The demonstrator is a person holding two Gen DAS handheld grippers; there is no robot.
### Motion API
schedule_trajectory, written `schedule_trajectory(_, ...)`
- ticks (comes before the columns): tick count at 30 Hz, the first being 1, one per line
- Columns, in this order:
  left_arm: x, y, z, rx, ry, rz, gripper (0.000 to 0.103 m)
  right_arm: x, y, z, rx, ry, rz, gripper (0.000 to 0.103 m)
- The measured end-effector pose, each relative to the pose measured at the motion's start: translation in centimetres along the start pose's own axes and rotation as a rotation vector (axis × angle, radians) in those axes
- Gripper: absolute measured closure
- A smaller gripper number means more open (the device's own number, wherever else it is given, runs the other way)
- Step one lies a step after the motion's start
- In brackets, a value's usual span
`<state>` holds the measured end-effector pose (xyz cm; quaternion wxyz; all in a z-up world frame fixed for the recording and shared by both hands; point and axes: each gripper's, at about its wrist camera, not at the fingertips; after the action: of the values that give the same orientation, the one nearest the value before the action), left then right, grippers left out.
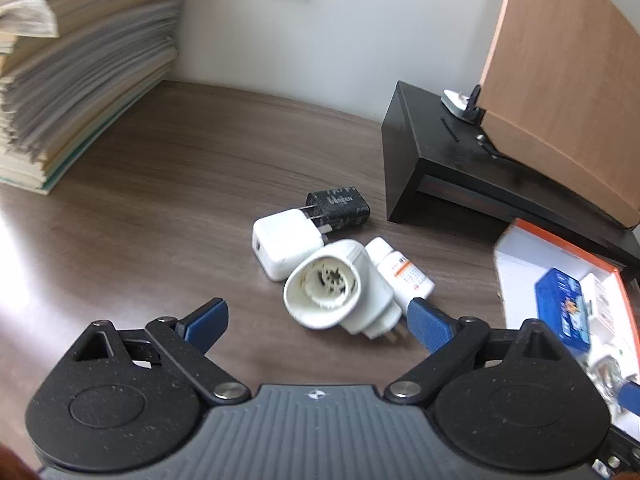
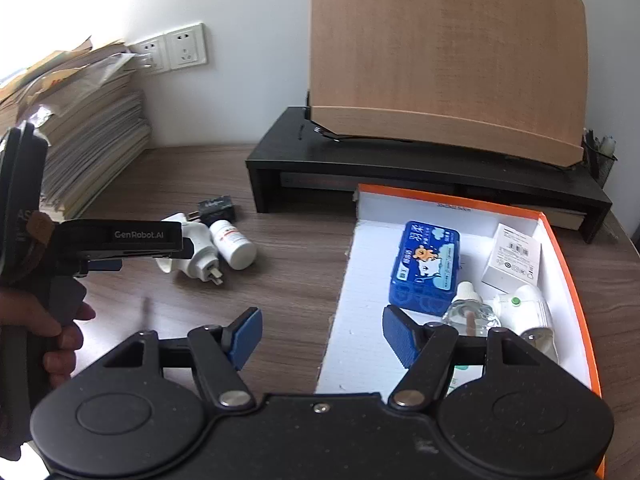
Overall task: Organize rigid objects
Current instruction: 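Grasp the white round plug adapter with left tool while right tool grasps the vitamin bottle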
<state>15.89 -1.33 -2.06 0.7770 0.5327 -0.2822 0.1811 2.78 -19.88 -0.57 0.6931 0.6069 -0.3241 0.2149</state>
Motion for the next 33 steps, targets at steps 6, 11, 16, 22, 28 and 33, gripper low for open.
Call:
schedule_trajectory(6,0.9,-3.4,-0.5,-0.012,0.017,-0.033,0.004,0.4,-1.2,0.4,-0.024,-0.012,-0.019,0.023)
schedule_trajectory(11,0.8,-4.3,-0.1,-0.017,-0.037,-0.007,0.018,0.9,-2.6,0.3,-0.029,-0.019,-0.038,0.023)
schedule_trajectory(16,0.6,-3.9,0.1,-0.073,-0.061,0.001,0.034,1.7,-3.7,-0.5,-0.013,0.001,-0.046,0.023)
schedule_trajectory(22,-0.1,-1.4,-0.9,-0.099,-0.056,0.013,0.034,3.2,-6.0,-2.4,0.047,0.054,-0.05,0.023)
schedule_trajectory(28,-0.8,0.9,-3.2,-0.072,-0.033,0.015,0.034,5.3,-9.5,-6.1,0.183,0.177,-0.066,0.023)
schedule_trajectory(33,-0.8,2.3,-4.9,-0.038,0.015,0.009,0.034,6.3,-12.6,-9.7,0.215,0.313,-0.066,0.023)
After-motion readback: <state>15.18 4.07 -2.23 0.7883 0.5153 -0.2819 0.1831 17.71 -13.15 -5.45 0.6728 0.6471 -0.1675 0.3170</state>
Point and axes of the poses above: each gripper's, at about its wrist camera, not at the fingertips, and y roughly against the way its jaws point, z to its right, x to its top, and after that the axes turned 8 degrees about -x, right-handed
